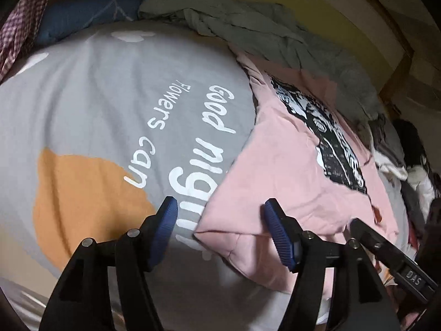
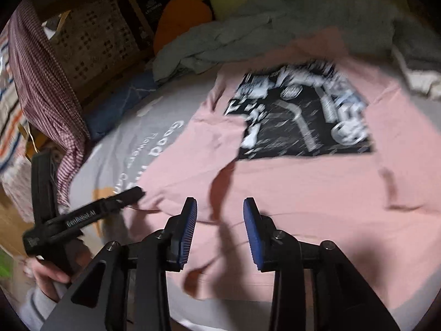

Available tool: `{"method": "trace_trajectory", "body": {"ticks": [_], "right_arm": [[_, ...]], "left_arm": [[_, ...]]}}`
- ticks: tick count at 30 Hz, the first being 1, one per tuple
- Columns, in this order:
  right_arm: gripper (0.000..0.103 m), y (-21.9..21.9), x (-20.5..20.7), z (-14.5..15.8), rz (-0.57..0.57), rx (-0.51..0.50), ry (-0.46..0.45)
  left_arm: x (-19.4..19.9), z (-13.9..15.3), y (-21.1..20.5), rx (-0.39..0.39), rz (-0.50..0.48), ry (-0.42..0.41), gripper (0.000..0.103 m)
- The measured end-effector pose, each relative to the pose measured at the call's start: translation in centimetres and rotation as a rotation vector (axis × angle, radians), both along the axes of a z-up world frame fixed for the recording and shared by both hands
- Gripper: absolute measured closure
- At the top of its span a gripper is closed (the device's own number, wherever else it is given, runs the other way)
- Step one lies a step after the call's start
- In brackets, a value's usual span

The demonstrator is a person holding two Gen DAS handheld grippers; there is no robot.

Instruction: Fold small clothes

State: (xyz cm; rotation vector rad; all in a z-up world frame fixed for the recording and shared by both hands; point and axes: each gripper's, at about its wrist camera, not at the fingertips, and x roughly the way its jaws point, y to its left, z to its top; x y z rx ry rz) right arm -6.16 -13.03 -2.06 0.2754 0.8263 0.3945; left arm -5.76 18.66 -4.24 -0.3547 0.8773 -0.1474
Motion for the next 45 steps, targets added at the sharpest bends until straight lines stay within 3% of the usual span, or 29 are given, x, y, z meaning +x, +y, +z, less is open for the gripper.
{"method": "trace_trajectory", "body": {"ticks": [1,2,3,4,10,13,15,17,18,19,20,21,22,23,24,26,28,30,32,33,37,40,42,44,45], "right_arm": [[0.067,0.6,0.3,-0.6,0.008,0.020,0.020],[0.076,1.1,0.3,-0.9,0.016,0.023,0.024],[0.083,1.6,0.1,-1.0,0.023,0.024,0.011],[0.098,2.2,-0.1,-1.1,0.035,0.016,-0.005],[0.102,3.1,-1.7,-1.2,0.017,-0.056,-0.064],[0.102,2.9,-1.9,-1.9,0.030,-0.072,-0.043],[0.102,2.6,-2.1,-2.2,0.020,-0.081,-0.023],[0.101,1.7,-2.1,-1.8,0.023,-0.072,0.000],[0.101,0.9,-2.2,-1.0,0.025,-0.074,0.003],[0.101,0.4,-2.2,-0.4,0.023,-0.079,-0.005],[0.099,-1.0,-2.3,1.0,0.015,-0.088,-0.035],[0.097,-1.9,-2.2,2.1,0.005,-0.099,-0.059],[0.088,-3.4,-1.9,3.6,-0.010,-0.122,-0.089],[0.075,-5.2,-1.3,5.1,-0.038,-0.160,-0.119],[0.071,-6.5,-0.6,6.2,-0.070,-0.197,-0.136],[0.061,-10.3,1.5,8.2,-0.182,-0.279,-0.178],[0.060,-13.2,4.3,8.9,-0.271,-0.338,-0.155],[0.060,-16.5,7.7,8.5,-0.368,-0.326,-0.083],[0.060,-19.4,10.3,7.7,-0.485,-0.260,0.007],[0.060,-20.1,11.4,7.2,-0.492,-0.234,0.041],[0.060,-20.7,15.9,5.1,-0.432,-0.207,0.124],[0.060,-20.4,19.5,2.7,-0.334,-0.165,0.241],[0.063,-20.1,20.3,1.7,-0.354,-0.216,0.280],[0.090,-20.3,20.5,1.4,-0.422,-0.290,0.263],[0.098,-20.4,20.6,1.3,-0.413,-0.293,0.248]], "left_arm": [[-0.2,0.0,-0.2,0.013,-0.009,-0.007,0.042],[-0.5,0.1,-0.4,0.027,-0.011,-0.018,0.050],[-0.8,0.3,-0.6,0.042,-0.014,-0.027,0.081],[-1.1,0.3,-0.8,0.066,-0.011,-0.028,0.100],[-3.2,1.3,-0.4,0.171,0.110,-0.078,0.100],[-3.0,0.8,-0.4,0.255,0.145,-0.044,0.100],[-2.3,0.5,0.1,0.250,0.150,0.011,0.101],[-1.7,1.4,0.9,0.160,0.102,-0.016,0.100],[-1.1,2.5,1.1,0.133,0.067,-0.039,0.095],[-0.3,3.4,1.0,0.129,0.034,-0.056,0.081],[0.9,4.5,0.6,0.154,0.004,-0.066,0.070],[2.4,5.5,-0.1,0.208,-0.011,-0.068,0.053],[3.8,6.3,-0.7,0.244,-0.014,-0.074,0.051],[5.5,6.9,-1.2,0.241,-0.030,-0.082,0.051],[7.3,7.2,-1.5,0.197,-0.069,-0.075,0.049],[11.8,6.5,-2.2,0.097,-0.147,0.016,0.049],[15.7,5.0,-3.1,0.013,-0.203,0.116,0.049],[18.4,3.3,-4.2,-0.004,-0.213,0.220,0.050],[19.7,2.2,-4.9,0.023,-0.209,0.234,0.050],[19.8,1.9,-5.3,0.067,-0.188,0.232,0.050],[21.4,1.5,-5.4,0.100,-0.121,0.213,0.057],[21.7,1.4,-6.2,0.100,-0.142,0.204,0.057],[21.7,0.9,-6.8,0.122,-0.162,0.213,0.057],[22.0,1.0,-6.9,0.147,-0.174,0.211,0.058],[22.0,1.2,-6.8,0.139,-0.177,0.210,0.065]]}}
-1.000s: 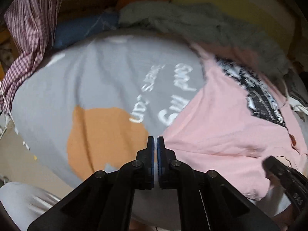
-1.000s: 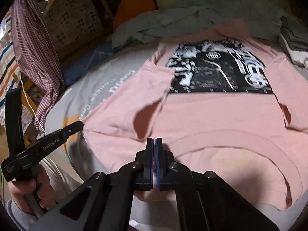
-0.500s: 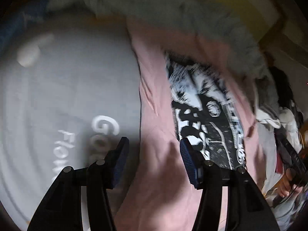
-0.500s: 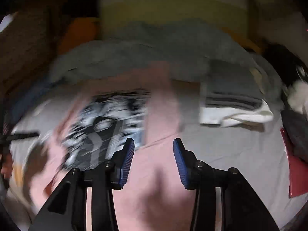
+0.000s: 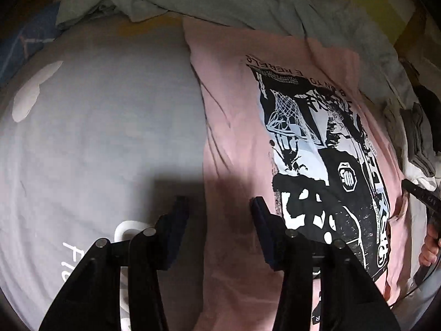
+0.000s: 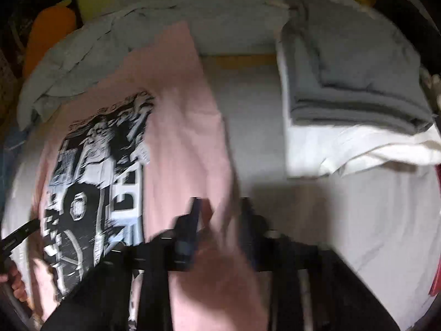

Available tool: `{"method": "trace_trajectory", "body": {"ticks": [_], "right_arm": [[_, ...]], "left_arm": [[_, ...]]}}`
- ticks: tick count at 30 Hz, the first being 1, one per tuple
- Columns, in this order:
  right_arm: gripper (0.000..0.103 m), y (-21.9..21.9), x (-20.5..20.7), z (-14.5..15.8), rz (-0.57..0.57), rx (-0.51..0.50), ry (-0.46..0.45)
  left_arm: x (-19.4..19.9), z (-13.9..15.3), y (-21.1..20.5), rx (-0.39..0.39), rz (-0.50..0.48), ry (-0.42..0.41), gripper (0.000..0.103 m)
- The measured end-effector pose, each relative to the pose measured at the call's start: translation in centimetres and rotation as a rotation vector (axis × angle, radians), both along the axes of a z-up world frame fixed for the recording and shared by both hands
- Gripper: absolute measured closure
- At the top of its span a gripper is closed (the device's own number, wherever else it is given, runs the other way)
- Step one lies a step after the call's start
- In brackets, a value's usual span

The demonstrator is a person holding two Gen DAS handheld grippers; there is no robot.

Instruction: Fold small clothes

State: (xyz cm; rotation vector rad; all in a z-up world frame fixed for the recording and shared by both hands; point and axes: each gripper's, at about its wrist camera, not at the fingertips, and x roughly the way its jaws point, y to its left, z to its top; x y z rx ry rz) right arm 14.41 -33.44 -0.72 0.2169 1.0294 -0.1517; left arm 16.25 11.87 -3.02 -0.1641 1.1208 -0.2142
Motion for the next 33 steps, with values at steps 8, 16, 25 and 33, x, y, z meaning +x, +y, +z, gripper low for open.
{"method": "trace_trajectory", "body": {"ticks": [8,16,25,33], "right_arm": [[0.102,-0.9,-0.5,0.2,0.027,-0.094,-0.057],[0.102,-3.3,0.0,-1.1,-0.022,-0.083,-0.019],[0.086,-5.9,-0.9,1.6,-0.055,0.096,-0.149],[0.075,-3.9,1.0,-0.5,0.058,0.067,-0.071]], "left_arm": [[0.5,0.6,3.0,-0.035,0.133,0.004,0.098],[0.4,0.5,3.6,0.105,0.200,-0.012,0.098],[0.2,2.7,5.7,0.096,0.276,-0.123,0.077],[2.2,2.0,5.7,-0.228,0.146,-0.065,0.069]]}}
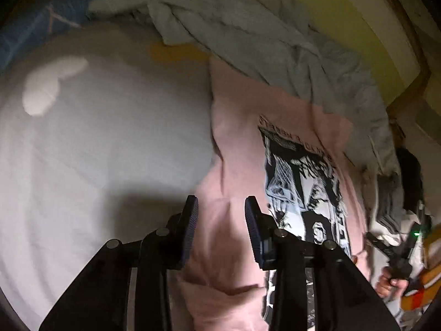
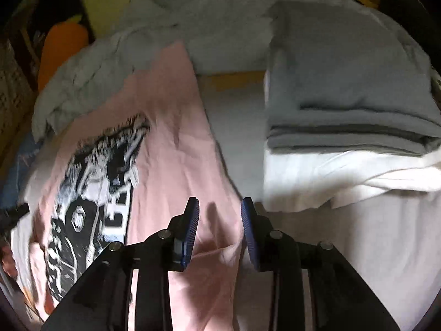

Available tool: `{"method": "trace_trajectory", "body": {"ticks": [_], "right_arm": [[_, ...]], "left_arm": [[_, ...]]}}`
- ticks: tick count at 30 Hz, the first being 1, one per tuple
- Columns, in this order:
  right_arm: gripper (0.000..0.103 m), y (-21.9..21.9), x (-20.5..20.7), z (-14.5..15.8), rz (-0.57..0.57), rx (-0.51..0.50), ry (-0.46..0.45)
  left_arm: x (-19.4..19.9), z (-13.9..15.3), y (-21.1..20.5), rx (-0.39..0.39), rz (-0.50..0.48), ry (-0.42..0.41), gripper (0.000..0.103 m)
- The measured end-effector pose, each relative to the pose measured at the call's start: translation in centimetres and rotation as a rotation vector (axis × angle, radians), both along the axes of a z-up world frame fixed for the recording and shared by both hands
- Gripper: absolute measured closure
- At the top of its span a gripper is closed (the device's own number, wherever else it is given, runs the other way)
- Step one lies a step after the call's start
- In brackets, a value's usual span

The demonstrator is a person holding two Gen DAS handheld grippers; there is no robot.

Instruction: Fold small clothes

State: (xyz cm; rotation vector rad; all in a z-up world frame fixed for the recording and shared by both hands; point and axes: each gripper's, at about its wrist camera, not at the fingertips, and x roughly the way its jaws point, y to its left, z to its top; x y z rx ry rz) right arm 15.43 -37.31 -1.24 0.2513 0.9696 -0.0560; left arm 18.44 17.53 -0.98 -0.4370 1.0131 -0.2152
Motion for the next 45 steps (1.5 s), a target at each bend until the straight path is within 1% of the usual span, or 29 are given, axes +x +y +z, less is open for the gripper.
{"method": "trace_trajectory", "body": {"ticks": [1,2,3,4,6,8,9,10,11,12,13,14,16,17,18,19,20,21,22,23,25,28,30,32,35,37,40,43,45], "right_arm": [[0.094,0.4,0.3,-0.6,0.020,-0.024,0.031],[0.100,0.6,0.3,-0.9,0.034,-0.032,0.045],[0.100,0.8,0.5,-1.2,0.033,-0.039,0.048],[0.101,0.8,0.3,-1.4,0.023,-0.053,0.044],[0.101,0.8,0.2,-1.3,-0.031,-0.108,0.021],[0.103,0.4,-0.2,-1.0,-0.109,-0.207,-0.029],[0.103,0.1,-0.2,-1.1,-0.119,-0.226,-0.034],[0.103,-0.3,-0.2,-1.2,-0.127,-0.217,-0.028],[0.103,-0.9,-0.3,-1.4,-0.143,-0.178,-0.020],[0.103,-1.2,-0.3,-1.5,-0.150,-0.148,-0.018],[0.103,-1.4,-0.4,-1.5,-0.149,-0.128,-0.019],[0.103,-1.3,-0.4,-1.3,-0.146,-0.139,-0.025],[0.103,-1.1,-0.5,-1.1,-0.139,-0.164,-0.035],[0.103,-0.8,-0.4,-1.0,-0.130,-0.170,-0.037],[0.103,-0.6,-0.4,-0.9,-0.120,-0.168,-0.037],[0.102,-0.5,-0.5,-0.7,-0.110,-0.160,-0.035],[0.093,-0.3,-0.3,-0.6,-0.086,-0.138,-0.020],[0.086,-0.4,-0.1,-0.5,-0.066,-0.114,-0.003],[0.073,-0.5,-0.3,-0.3,-0.053,-0.093,0.005],[0.066,-0.5,-0.6,0.0,-0.051,-0.070,-0.006],[0.057,-0.3,-1.3,1.1,-0.070,-0.072,-0.049],[0.056,0.2,-2.4,2.6,-0.074,-0.073,-0.097],[0.056,0.3,-3.5,4.1,-0.077,-0.037,-0.133],[0.056,0.6,-5.2,6.0,-0.055,0.015,-0.195],[0.054,0.9,-8.3,8.3,-0.040,0.003,-0.284],[0.054,1.0,-10.3,9.1,-0.032,-0.014,-0.326],[0.053,0.5,-13.3,9.5,-0.025,-0.040,-0.351],[0.053,-0.5,-15.9,9.0,-0.029,-0.029,-0.328],[0.053,-1.4,-17.4,7.7,-0.055,-0.003,-0.293]], "left_arm": [[0.3,-0.4,-0.3,0.023,-0.001,0.020,0.071],[0.6,-1.0,-0.7,0.053,-0.006,0.036,0.072],[0.9,-1.5,-1.0,0.072,-0.020,0.044,0.083],[1.1,-1.9,-1.3,0.068,-0.035,0.046,0.103],[1.3,-2.2,-1.2,0.080,-0.009,0.047,0.103],[1.5,-1.6,-0.3,0.082,0.046,0.020,0.103],[1.4,-1.0,0.3,0.109,0.093,0.003,0.103],[1.3,-0.5,0.7,0.170,0.142,-0.018,0.103],[1.3,0.0,1.2,0.233,0.175,-0.039,0.103],[1.4,0.1,1.7,0.256,0.183,-0.047,0.103],[1.7,0.0,2.3,0.241,0.184,-0.036,0.103],[1.7,-0.3,2.9,0.185,0.176,-0.020,0.103],[1.5,-0.8,3.2,0.036,0.080,0.007,0.103],[1.5,-0.8,2.7,0.006,0.024,0.023,0.103],[1.2,-0.6,2.2,0.027,0.003,0.024,0.100],[1.0,-0.4,1.7,0.061,-0.003,0.024,0.089],[0.7,-0.3,1.3,0.102,0.005,0.034,0.082],[0.7,-0.3,1.4,0.112,0.016,0.040,0.073],[0.3,-0.1,1.4,0.099,0.025,0.035,0.073],[-0.2,0.2,1.4,0.083,0.023,0.021,0.073],[-1.5,1.3,1.2,0.084,0.011,-0.032,0.073],[-3.6,3.6,0.8,0.129,-0.009,-0.172,0.073],[-5.2,5.6,0.5,0.159,0.027,-0.308,0.073],[-6.8,7.5,0.5,0.167,0.039,-0.422,0.073],[-9.6,9.8,0.4,0.153,0.031,-0.544,0.073],[-11.5,10.1,0.4,0.129,0.050,-0.564,0.073],[-13.9,9.0,0.5,0.077,0.069,-0.575,0.072],[-15.4,7.0,-0.4,0.156,0.054,-0.537,0.073],[-17.0,5.9,-0.7,0.156,0.025,-0.537,0.073]]}}
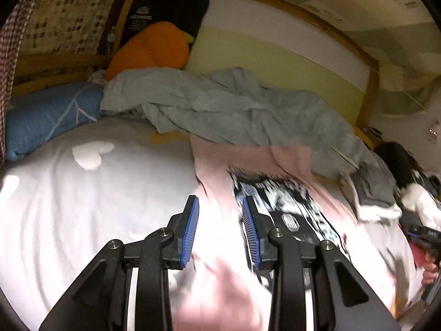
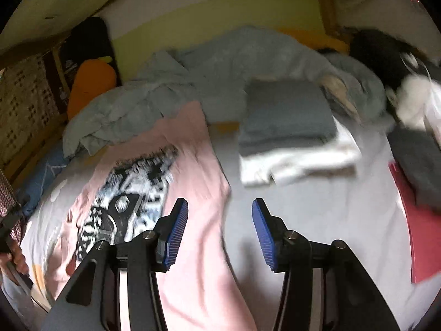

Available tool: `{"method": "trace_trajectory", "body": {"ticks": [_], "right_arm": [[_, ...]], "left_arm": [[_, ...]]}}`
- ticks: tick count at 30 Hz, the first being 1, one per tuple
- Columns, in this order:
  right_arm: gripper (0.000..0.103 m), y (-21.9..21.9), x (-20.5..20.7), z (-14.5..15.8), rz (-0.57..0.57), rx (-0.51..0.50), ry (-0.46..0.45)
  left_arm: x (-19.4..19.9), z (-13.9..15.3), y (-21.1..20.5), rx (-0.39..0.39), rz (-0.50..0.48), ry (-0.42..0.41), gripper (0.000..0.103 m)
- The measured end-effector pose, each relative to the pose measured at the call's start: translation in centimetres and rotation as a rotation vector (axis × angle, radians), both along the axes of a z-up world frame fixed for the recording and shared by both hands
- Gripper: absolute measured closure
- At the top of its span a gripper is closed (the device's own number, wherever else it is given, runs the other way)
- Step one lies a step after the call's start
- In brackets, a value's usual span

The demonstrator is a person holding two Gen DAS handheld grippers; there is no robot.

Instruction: Fold small clothes

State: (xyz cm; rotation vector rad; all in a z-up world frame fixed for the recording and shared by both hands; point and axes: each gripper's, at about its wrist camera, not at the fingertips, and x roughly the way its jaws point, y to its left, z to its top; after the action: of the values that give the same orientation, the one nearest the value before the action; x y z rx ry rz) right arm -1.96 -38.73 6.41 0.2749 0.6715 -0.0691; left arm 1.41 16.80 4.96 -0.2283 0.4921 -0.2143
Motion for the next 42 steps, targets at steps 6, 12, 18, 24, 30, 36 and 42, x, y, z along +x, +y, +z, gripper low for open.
{"method": "trace_trajectory", "body": {"ticks": [6,12,18,24,30,36,42], "right_arm": [[0.053,-2.5,-4.6,-4.3,-0.037,0.127,0.126],[0.053,0.5,-8.4,-6.5,0.003,0.207,0.152],[0.053,6.6,-11.3,-9.6,0.038,0.218,0.185],[0.053,11.1,-12.7,-11.9,0.156,0.267,0.237],[0.053,13.5,-12.7,-12.3,0.217,0.189,0.252],[0.059,13.9,-12.6,-12.7,0.205,0.162,0.256],[0.096,14.2,-13.3,-10.7,0.134,0.018,0.152]], "left_arm": [[-4.8,-3.1,-0.5,-0.019,0.021,0.084,0.072],[-8.5,-6.0,-3.3,-0.042,0.000,0.191,0.073],[-11.8,-7.7,-6.1,-0.049,-0.029,0.235,0.073],[-14.9,-9.3,-7.2,-0.082,-0.077,0.343,0.071],[-14.9,-11.3,-8.4,-0.129,-0.174,0.465,0.060],[-14.6,-11.5,-10.2,-0.012,-0.140,0.452,0.074],[-15.8,-7.5,-10.8,0.126,-0.079,0.270,0.094]]}}
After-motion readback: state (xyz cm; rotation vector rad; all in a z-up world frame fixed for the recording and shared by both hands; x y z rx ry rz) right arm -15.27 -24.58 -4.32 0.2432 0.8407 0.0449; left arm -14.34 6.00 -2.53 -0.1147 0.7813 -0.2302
